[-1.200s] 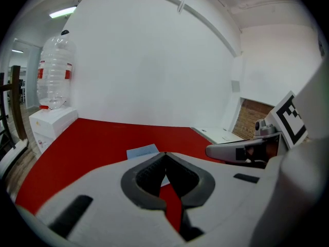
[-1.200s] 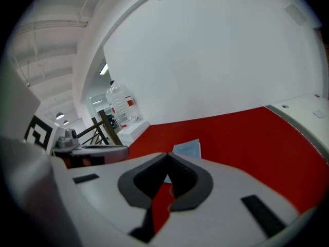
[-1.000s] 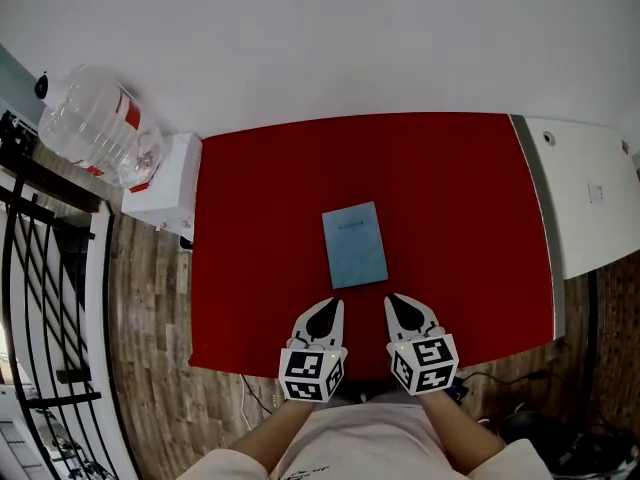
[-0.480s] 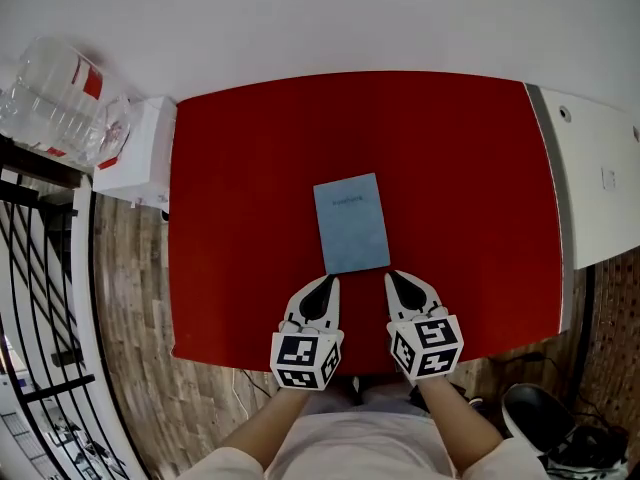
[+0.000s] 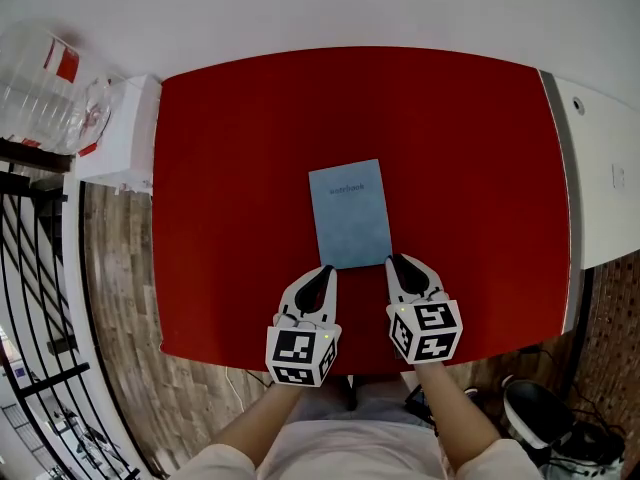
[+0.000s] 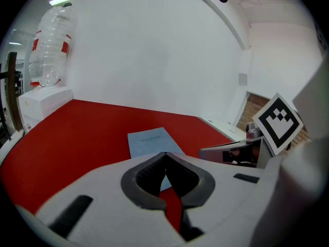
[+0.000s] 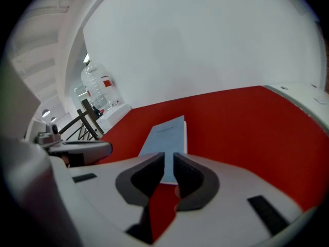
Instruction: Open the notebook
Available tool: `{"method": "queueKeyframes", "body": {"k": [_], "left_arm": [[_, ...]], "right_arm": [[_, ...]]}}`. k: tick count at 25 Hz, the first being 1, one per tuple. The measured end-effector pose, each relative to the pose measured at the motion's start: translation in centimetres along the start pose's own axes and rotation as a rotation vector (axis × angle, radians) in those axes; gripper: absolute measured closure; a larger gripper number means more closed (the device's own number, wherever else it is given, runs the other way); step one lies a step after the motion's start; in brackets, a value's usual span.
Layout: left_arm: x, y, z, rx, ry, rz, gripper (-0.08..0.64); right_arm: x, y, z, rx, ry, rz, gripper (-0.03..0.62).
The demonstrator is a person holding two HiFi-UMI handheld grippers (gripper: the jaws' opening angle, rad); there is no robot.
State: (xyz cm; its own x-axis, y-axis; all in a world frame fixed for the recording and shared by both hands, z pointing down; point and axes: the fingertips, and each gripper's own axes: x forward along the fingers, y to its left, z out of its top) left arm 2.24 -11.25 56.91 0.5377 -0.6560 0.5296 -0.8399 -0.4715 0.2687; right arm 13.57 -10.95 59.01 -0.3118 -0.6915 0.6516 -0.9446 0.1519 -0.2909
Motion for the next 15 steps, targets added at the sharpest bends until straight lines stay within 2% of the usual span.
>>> {"method": "queueKeyframes", "body": {"k": [2, 4, 9, 15], "left_arm": [[0.3, 0.2, -0.5, -0.003, 0.009, -0.002, 0.554], [0.4, 0.4, -1.0, -0.008, 0.017, -0.002, 0.554], [0.5, 0.7, -1.6, -0.020, 0.031, -0.005, 0.554], [0.6, 0.9, -2.1, -0.028, 0.040, -0.008, 0.554]], "right_arm": [[1.1, -0.3, -0.9, 0.007, 0.033, 0.007, 0.485], [2.2, -0.6, -1.8, 0.022, 0.069, 0.009, 0.458], [4.1, -1.2, -3.2, 0.066, 0.132, 0.021, 0.415], [5.5, -1.2, -3.8, 0.107, 0.193, 0.095, 0.407]]}}
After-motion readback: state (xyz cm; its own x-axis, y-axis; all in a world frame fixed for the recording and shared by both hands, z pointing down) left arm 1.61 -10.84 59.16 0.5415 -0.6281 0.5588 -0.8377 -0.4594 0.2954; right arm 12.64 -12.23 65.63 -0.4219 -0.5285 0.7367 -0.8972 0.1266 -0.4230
